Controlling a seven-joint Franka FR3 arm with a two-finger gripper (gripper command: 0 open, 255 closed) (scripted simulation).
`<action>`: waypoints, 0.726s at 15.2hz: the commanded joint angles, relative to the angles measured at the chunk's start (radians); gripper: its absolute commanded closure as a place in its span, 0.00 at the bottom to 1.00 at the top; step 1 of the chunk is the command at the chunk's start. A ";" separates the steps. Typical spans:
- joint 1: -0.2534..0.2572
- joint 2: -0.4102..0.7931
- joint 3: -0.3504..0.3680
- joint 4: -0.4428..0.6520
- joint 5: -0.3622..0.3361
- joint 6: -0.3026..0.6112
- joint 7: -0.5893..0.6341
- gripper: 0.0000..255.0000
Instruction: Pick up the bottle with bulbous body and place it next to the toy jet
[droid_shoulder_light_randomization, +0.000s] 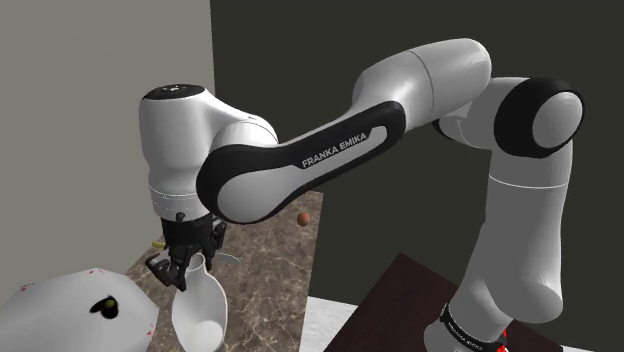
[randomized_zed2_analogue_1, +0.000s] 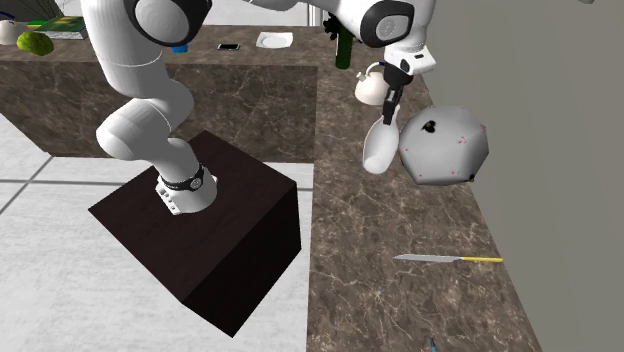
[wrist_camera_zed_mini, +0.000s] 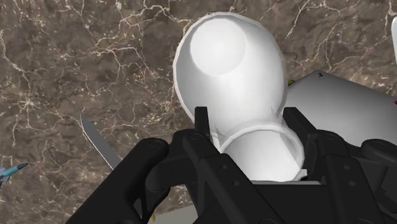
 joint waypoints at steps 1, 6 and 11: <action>0.000 -0.005 0.002 0.021 0.005 -0.025 -0.005 1.00; -0.001 -0.022 0.008 0.068 0.020 -0.085 -0.016 1.00; 0.001 -0.033 0.012 0.122 0.030 -0.147 -0.025 1.00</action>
